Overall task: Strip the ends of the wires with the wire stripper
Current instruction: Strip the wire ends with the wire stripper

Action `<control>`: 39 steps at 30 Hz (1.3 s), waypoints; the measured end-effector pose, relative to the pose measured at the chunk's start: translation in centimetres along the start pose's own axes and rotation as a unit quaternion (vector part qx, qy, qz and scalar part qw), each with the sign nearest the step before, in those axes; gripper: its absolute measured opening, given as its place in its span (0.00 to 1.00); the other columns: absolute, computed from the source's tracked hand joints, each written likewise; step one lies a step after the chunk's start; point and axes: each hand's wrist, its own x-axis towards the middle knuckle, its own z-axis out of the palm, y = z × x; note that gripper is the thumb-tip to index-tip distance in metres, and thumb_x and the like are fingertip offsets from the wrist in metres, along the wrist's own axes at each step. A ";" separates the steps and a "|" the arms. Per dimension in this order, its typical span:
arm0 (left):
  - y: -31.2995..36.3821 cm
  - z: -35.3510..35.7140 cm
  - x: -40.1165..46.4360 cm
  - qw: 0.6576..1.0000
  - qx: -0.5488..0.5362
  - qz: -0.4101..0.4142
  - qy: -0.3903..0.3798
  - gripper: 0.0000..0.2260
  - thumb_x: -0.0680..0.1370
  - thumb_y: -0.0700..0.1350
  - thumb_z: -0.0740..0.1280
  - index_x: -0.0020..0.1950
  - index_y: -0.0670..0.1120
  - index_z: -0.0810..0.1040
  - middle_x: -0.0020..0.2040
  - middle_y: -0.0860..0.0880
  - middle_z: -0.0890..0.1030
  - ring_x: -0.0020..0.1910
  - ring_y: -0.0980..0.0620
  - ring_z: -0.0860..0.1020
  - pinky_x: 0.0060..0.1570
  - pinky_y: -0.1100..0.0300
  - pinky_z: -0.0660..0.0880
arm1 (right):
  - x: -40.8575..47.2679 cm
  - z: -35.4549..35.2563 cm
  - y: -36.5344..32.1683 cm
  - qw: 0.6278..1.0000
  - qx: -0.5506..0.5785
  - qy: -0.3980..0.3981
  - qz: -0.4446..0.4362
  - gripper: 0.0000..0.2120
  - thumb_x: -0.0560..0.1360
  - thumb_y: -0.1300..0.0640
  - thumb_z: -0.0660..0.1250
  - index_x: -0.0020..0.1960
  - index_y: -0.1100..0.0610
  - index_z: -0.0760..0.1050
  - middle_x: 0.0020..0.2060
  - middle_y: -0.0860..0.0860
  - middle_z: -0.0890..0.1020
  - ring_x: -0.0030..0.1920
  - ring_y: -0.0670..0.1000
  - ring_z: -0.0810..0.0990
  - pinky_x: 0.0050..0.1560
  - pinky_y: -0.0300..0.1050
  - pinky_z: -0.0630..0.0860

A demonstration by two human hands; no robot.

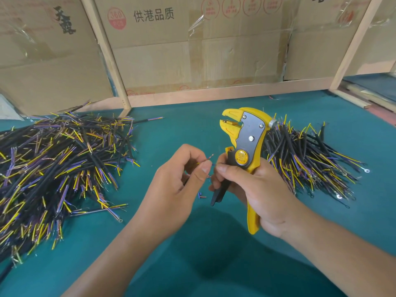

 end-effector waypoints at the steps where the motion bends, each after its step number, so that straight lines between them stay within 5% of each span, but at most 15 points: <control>1: 0.0 0.2 -0.1 1.000 -0.013 -0.008 0.002 0.06 0.81 0.49 0.61 0.44 0.56 0.70 0.32 0.61 0.73 0.29 0.59 0.67 0.30 0.72 0.64 | 0.0 0.0 0.0 1.000 0.003 -0.002 0.000 0.07 0.73 0.58 0.67 0.38 0.50 0.81 0.33 0.52 0.79 0.37 0.53 0.79 0.45 0.50 0.79; 8: 0.1 0.5 -0.3 0.999 0.007 -0.002 0.042 0.07 0.80 0.45 0.60 0.43 0.55 0.71 0.31 0.62 0.72 0.27 0.60 0.67 0.29 0.75 0.62 | -0.2 0.2 0.2 1.000 0.014 -0.009 0.004 0.07 0.74 0.59 0.67 0.39 0.51 0.80 0.33 0.52 0.78 0.37 0.53 0.79 0.43 0.45 0.78; 15: -0.2 -0.3 0.2 0.996 -0.077 -0.032 0.017 0.07 0.81 0.47 0.60 0.43 0.52 0.73 0.29 0.63 0.71 0.26 0.63 0.67 0.28 0.75 0.62 | 0.1 0.1 -0.1 0.997 0.065 -0.026 0.044 0.03 0.74 0.59 0.67 0.42 0.57 0.78 0.34 0.55 0.76 0.37 0.56 0.78 0.46 0.53 0.80; 22: -0.1 -1.4 0.7 0.991 -0.119 -0.036 0.054 0.08 0.80 0.48 0.61 0.41 0.53 0.72 0.29 0.61 0.68 0.25 0.61 0.63 0.27 0.73 0.61 | 0.0 -0.7 -0.5 0.962 0.126 -0.141 0.195 0.09 0.72 0.57 0.72 0.46 0.62 0.77 0.35 0.59 0.75 0.36 0.59 0.75 0.44 0.56 0.79; 29: -0.3 -1.9 0.8 0.994 -0.081 -0.019 0.068 0.06 0.81 0.47 0.61 0.44 0.51 0.71 0.30 0.62 0.69 0.26 0.62 0.65 0.27 0.74 0.61 | -0.4 -0.9 -0.3 0.934 0.134 -0.233 0.236 0.16 0.70 0.53 0.78 0.46 0.62 0.75 0.36 0.59 0.73 0.37 0.59 0.74 0.46 0.57 0.77; 34: -0.5 -1.8 0.9 0.994 -0.081 -0.029 0.074 0.08 0.81 0.48 0.61 0.43 0.55 0.72 0.30 0.62 0.69 0.27 0.61 0.65 0.28 0.74 0.61 | -0.2 -1.4 -0.4 0.953 0.030 -0.210 0.218 0.07 0.78 0.56 0.69 0.49 0.60 0.79 0.44 0.60 0.82 0.45 0.60 0.82 0.52 0.58 0.80; 39: -0.7 -1.7 0.9 0.991 -0.104 -0.037 0.072 0.07 0.78 0.55 0.61 0.42 0.57 0.72 0.30 0.61 0.69 0.27 0.60 0.65 0.29 0.71 0.62 | -0.6 -1.3 -0.4 0.955 0.014 -0.205 0.212 0.08 0.81 0.57 0.66 0.49 0.60 0.80 0.46 0.60 0.83 0.46 0.60 0.83 0.52 0.57 0.81</control>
